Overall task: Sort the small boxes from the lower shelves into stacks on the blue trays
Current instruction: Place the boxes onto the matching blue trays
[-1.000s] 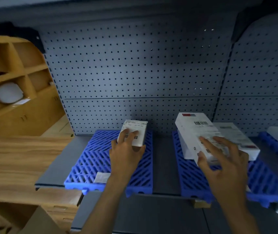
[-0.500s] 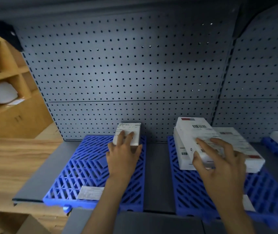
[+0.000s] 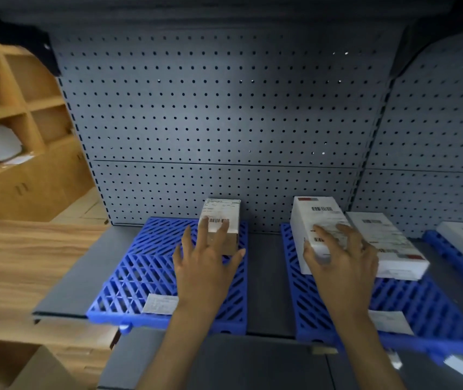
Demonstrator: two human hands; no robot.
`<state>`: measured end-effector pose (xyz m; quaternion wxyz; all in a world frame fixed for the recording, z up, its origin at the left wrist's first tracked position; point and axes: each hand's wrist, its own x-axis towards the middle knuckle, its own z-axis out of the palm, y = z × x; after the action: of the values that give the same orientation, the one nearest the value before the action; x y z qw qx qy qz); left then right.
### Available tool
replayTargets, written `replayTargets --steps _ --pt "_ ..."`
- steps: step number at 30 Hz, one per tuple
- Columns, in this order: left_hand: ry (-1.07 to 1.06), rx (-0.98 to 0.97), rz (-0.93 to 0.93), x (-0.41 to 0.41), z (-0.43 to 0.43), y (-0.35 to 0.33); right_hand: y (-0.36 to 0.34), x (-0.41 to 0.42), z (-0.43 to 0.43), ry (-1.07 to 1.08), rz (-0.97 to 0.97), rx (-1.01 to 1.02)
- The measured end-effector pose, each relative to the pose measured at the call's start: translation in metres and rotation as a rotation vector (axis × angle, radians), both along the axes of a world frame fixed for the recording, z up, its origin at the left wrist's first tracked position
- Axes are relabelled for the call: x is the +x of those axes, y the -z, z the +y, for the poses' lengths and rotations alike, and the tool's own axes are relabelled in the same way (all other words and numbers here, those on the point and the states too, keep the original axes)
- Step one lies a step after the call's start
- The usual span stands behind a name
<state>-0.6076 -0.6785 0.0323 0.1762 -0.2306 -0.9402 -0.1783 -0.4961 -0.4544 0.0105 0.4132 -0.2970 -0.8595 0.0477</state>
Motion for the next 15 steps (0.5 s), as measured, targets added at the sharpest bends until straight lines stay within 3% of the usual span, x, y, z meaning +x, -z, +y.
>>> replayTargets --steps 9,15 --pt "0.136 -0.055 0.003 0.037 -0.046 0.011 -0.007 -0.001 -0.001 0.008 -0.110 -0.007" --pt "0.215 -0.071 0.008 0.062 -0.081 0.021 -0.009 0.060 -0.033 -0.048 -0.102 -0.065"
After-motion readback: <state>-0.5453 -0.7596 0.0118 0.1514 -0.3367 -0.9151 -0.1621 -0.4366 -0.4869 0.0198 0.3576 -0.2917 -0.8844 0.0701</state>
